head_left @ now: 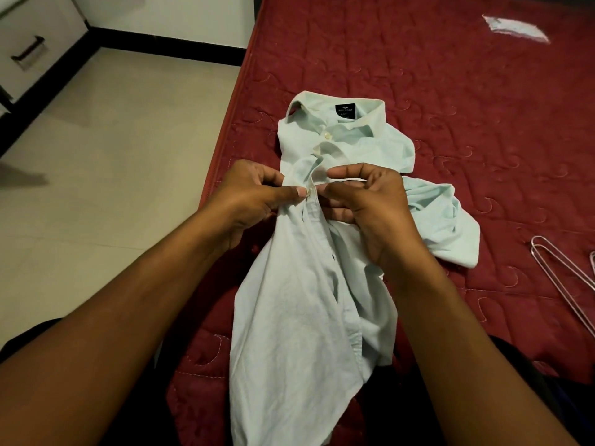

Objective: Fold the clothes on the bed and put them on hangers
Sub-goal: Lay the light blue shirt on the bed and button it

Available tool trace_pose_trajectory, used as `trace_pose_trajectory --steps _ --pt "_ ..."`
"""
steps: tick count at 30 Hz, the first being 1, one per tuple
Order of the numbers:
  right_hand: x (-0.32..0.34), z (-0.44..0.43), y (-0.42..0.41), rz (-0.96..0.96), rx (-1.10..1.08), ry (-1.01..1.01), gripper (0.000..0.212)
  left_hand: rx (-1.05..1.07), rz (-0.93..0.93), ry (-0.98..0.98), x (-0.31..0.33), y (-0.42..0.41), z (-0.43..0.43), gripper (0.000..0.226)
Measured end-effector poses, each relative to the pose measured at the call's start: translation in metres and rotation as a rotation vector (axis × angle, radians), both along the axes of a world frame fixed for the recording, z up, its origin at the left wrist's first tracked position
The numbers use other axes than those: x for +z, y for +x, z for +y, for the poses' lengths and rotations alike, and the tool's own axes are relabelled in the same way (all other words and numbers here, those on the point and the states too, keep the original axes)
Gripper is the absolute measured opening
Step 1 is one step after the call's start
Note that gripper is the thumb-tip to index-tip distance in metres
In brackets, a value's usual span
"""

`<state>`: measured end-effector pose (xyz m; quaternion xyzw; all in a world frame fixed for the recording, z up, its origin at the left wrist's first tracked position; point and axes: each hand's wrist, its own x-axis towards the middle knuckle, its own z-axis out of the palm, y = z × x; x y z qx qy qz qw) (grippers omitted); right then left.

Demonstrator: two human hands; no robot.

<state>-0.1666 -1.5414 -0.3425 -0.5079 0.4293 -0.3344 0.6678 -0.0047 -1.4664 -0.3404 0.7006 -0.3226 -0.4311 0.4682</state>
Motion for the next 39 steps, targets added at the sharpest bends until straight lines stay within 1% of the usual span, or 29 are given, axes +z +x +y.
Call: trace_pose_trajectory --steps 2,5,8,10,11,13,16,17,20,22,24,29,32,34,36,39 --pt "0.0 0.0 0.0 -0.037 -0.014 0.062 0.026 -0.011 -0.002 0.012 -0.001 0.001 -0.001 0.018" --pt "-0.002 0.002 0.002 -0.061 -0.047 0.136 0.031 -0.048 0.014 0.029 -0.005 0.001 -0.002 0.018" --pt "-0.004 0.001 0.001 0.008 -0.032 0.119 0.031 -0.052 0.036 0.025 -0.009 -0.001 -0.003 0.017" --pt "-0.006 0.0 0.001 0.088 -0.025 0.066 0.033 -0.031 0.036 0.014 -0.012 -0.004 -0.002 0.015" --pt "-0.007 0.001 0.001 0.133 -0.029 0.018 0.033 -0.016 0.033 0.005 -0.013 -0.006 -0.002 0.014" --pt "-0.01 0.004 0.002 0.234 -0.052 -0.14 0.03 0.023 0.038 -0.018 -0.015 -0.011 -0.002 0.013" --pt "-0.011 0.009 0.006 0.421 -0.095 -0.462 0.03 0.085 0.073 -0.054 -0.018 -0.015 -0.003 0.014" --pt "-0.01 0.012 0.007 0.457 -0.108 -0.563 0.032 0.096 0.088 -0.062 -0.019 -0.017 -0.004 0.013" --pt "-0.01 0.016 0.011 0.461 -0.145 -0.808 0.03 0.114 0.17 -0.083 -0.016 -0.017 -0.004 0.014" --pt "-0.013 0.015 0.012 0.426 -0.138 -0.844 0.029 0.109 0.189 -0.096 -0.015 -0.016 -0.003 0.02" --pt "-0.015 0.014 0.012 0.383 -0.11 -0.789 0.029 0.123 0.181 -0.102 -0.015 -0.016 -0.002 0.021" --pt "-0.015 0.012 0.009 0.252 -0.068 -0.496 0.035 0.197 0.123 -0.081 -0.019 -0.018 -0.005 0.012" --pt "-0.016 0.006 0.007 0.072 -0.032 -0.214 0.041 0.196 0.094 -0.087 -0.021 -0.022 -0.006 0.008" --pt "-0.016 0.004 0.006 -0.051 -0.025 -0.024 0.041 0.182 0.025 -0.107 -0.023 -0.023 -0.007 0.01" --pt "-0.016 0.004 0.006 -0.091 -0.019 0.053 0.036 0.162 -0.065 -0.122 -0.027 -0.022 -0.008 0.01" --pt "-0.013 0.002 0.007 -0.092 -0.005 0.076 0.036 0.132 -0.162 -0.145 -0.028 -0.02 -0.008 0.017"
